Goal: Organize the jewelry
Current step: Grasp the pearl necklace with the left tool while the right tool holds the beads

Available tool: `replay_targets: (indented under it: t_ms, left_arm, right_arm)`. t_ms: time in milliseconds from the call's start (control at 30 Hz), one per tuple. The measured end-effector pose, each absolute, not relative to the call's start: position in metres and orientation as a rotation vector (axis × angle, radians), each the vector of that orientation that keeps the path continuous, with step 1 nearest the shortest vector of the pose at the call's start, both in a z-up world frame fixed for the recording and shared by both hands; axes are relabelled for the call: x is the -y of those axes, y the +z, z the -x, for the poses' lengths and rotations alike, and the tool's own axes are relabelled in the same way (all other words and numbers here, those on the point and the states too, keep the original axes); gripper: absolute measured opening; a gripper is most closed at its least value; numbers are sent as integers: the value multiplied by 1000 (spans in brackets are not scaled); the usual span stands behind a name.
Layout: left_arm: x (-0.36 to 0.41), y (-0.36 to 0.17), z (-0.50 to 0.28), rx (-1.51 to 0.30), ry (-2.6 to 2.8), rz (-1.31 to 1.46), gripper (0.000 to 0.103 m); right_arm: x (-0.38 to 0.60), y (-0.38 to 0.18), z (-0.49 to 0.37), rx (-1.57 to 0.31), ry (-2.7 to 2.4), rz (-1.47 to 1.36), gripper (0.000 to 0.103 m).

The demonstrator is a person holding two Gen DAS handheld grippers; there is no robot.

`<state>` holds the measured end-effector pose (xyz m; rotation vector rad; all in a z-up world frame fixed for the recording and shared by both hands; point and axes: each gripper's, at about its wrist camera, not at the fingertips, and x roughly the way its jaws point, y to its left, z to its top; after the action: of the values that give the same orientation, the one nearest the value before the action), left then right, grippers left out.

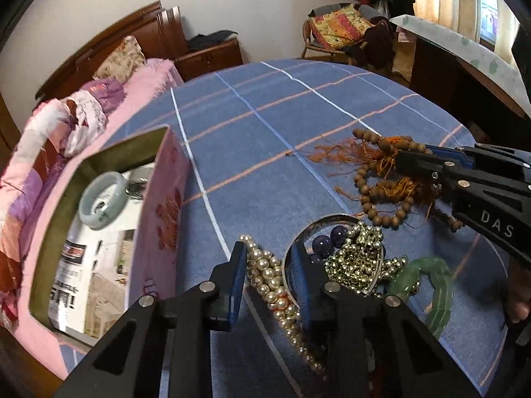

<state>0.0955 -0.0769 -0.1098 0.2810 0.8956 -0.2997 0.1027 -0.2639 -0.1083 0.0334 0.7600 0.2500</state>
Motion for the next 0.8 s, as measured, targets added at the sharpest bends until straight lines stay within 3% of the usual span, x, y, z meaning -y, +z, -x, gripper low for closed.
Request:
replay_targets:
  t_ms: [167, 233, 267, 800]
  left_arm:
    - [78, -110, -97, -891, -322, -292, 22]
    - [78, -109, -96, -883, -323, -298, 18]
    - [78, -107, -94, -867, -324, -302, 10]
    - [61, -48, -71, -701, -344, -210, 5]
  right_arm:
    - [263, -110, -103, -768, 251, -33, 16]
    - [262, -110, -103, -767, 253, -30, 16]
    - [262, -110, -103, -767, 255, -30, 16]
    - [267, -95, -97, -704, 260, -42, 16]
